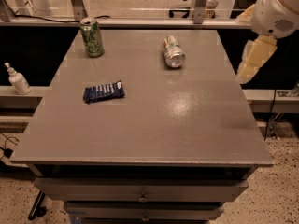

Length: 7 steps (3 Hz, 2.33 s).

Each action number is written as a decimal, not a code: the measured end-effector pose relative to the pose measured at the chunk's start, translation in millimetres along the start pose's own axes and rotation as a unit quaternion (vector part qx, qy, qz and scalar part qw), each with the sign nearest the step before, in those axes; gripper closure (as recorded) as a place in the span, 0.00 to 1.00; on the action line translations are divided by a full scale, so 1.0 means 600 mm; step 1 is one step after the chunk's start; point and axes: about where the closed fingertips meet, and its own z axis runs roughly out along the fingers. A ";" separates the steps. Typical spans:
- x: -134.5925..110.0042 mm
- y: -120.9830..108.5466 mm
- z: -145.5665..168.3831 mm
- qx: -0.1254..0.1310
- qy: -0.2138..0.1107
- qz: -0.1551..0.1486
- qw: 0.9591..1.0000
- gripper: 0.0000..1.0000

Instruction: Place 7up can upright

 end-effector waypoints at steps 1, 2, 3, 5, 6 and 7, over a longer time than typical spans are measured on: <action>-0.035 -0.060 0.041 0.007 -0.015 0.027 1.000 0.00; -0.074 -0.089 0.073 0.008 -0.021 0.077 0.997 0.00; -0.112 -0.106 0.102 0.000 -0.035 0.149 0.988 0.00; -0.114 -0.105 0.105 -0.002 -0.035 0.174 0.984 0.00; -0.134 -0.126 0.138 -0.001 -0.028 0.192 0.981 0.00; -0.161 -0.170 0.189 0.008 -0.011 0.228 0.974 0.00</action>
Offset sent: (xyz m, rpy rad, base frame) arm 0.1030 0.0719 -0.0140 0.1678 0.0435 -0.2804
